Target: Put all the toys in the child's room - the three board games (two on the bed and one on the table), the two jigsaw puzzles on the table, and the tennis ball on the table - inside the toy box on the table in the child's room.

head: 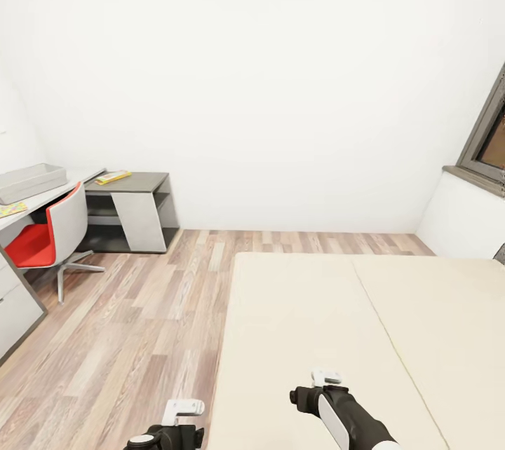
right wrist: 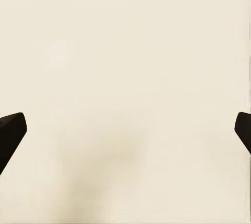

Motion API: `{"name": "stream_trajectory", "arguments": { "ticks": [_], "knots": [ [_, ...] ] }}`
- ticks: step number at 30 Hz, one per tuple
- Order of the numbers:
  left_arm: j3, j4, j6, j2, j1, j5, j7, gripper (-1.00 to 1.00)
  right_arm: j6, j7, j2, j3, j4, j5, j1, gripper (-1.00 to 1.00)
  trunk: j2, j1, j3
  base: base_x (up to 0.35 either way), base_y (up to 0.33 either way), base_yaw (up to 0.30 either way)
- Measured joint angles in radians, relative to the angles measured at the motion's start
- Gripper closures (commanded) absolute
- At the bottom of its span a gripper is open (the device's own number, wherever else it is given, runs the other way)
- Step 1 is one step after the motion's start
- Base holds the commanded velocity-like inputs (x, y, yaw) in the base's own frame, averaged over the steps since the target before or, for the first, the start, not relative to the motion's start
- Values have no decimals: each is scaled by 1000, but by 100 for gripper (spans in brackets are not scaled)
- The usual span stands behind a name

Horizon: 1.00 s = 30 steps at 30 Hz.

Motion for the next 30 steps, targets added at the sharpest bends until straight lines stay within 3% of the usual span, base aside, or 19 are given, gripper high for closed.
{"name": "stream_trajectory", "arguments": {
  "ticks": [8, 30],
  "knots": [
    [0, 0, 0, 0, 0, 0, 0, -100, 2, 1, -1, 0, 0, 0, 0, -100, 0, 0, 0, 0, -1, -151],
    [0, 0, 1, 0, 0, 0, 0, -100, 1, 1, -1, 0, 0, 0, 0, -100, 0, 0, 0, 0, -27, -6]
  ]
}}
